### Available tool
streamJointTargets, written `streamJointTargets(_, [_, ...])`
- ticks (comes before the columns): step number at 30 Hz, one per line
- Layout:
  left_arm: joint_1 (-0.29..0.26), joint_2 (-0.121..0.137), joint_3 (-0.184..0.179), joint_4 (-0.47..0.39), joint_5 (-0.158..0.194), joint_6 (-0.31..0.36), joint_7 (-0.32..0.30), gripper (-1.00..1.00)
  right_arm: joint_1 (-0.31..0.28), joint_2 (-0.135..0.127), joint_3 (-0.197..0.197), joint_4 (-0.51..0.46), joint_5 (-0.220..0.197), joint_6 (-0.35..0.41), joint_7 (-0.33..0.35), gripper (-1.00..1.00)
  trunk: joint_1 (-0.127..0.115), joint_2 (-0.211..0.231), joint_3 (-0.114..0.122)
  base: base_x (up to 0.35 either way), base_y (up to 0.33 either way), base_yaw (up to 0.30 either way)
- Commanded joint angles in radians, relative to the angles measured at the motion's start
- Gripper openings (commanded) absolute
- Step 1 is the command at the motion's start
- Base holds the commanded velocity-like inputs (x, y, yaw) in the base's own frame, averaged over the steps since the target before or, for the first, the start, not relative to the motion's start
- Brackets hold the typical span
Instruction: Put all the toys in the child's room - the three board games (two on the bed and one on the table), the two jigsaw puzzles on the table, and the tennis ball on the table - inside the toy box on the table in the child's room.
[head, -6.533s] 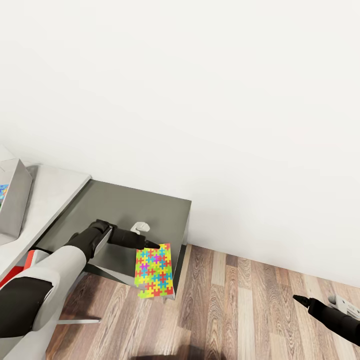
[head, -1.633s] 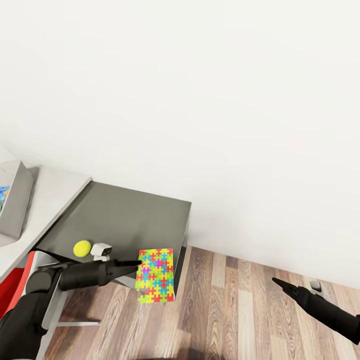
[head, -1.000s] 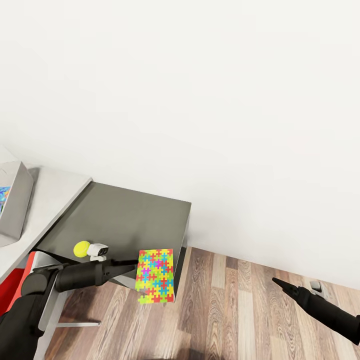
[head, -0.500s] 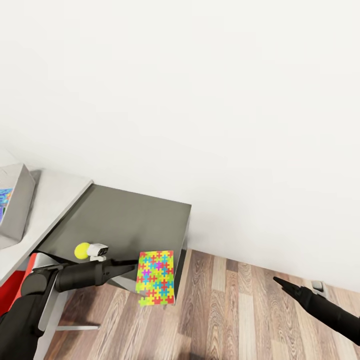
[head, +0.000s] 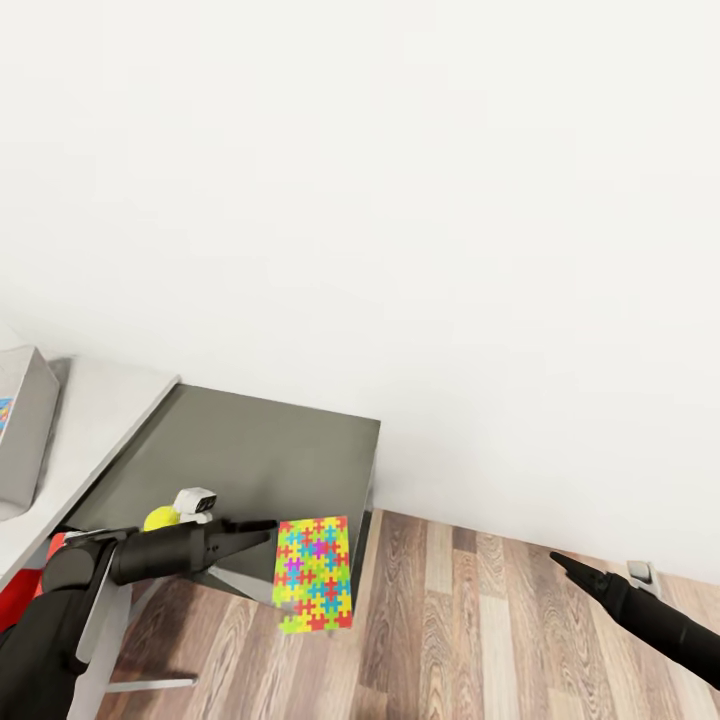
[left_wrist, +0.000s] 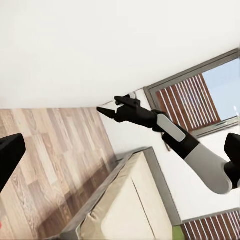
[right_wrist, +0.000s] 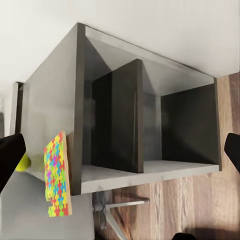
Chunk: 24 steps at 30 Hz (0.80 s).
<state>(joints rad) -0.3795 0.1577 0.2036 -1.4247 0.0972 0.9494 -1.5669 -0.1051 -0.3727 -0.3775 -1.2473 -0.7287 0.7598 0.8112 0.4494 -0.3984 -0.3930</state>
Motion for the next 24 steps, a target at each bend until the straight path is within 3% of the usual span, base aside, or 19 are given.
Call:
streamJointTargets(1, [0.0, 0.0, 0.0, 0.0, -0.001, 0.01, -0.004, 1.0, -0.001, 0.0, -0.001, 0.0, -0.002, 0.006, 0.001, 1.0, 0.001, -0.002, 0.0, 0.02, 0.011, -0.143])
streamJointTargets(24, [0.005, 0.0, 0.0, -0.007, -0.001, 0.006, -0.004, 1.0, -0.001, 0.0, -0.001, 0.001, -0.004, 0.006, 0.002, 1.0, 0.001, -0.002, 0.036, 0.003, 0.002, -0.167])
